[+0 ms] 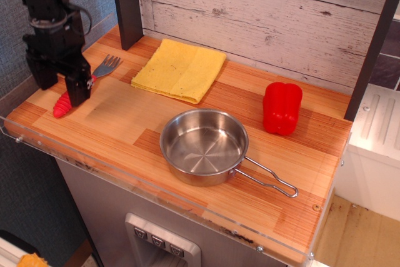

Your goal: Pick red spoon and place it on the yellow cloth

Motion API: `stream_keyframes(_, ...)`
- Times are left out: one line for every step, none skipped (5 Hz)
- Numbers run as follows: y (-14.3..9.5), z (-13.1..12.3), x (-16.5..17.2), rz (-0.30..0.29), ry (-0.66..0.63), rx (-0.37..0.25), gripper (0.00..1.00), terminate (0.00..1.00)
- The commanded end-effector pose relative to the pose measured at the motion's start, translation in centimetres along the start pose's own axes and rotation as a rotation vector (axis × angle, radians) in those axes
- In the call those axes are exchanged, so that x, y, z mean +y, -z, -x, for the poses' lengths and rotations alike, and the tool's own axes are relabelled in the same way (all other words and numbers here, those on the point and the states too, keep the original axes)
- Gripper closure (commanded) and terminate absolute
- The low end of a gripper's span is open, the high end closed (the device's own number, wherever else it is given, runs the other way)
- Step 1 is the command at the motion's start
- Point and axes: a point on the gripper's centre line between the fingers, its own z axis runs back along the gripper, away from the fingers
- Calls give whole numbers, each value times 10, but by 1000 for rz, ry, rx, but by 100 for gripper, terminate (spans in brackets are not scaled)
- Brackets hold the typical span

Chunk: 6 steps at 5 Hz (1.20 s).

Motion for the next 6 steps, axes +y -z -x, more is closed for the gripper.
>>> stream_keyframes(6, 5, 16, -31, -53, 36, 0, 0)
stream_keyframes(12, 5, 16, -13, -58, 44, 0, 0)
stream_keyframes(10, 3, 12, -16, -43, 39, 100, 0)
stream_keyframes(-6, 0, 9, -23, -2, 9, 100, 0)
stream_keyframes(-50, -9, -5, 21, 61, -54, 100, 0)
stream_keyframes(-88, -23, -32, -36, 95, -122, 100, 0)
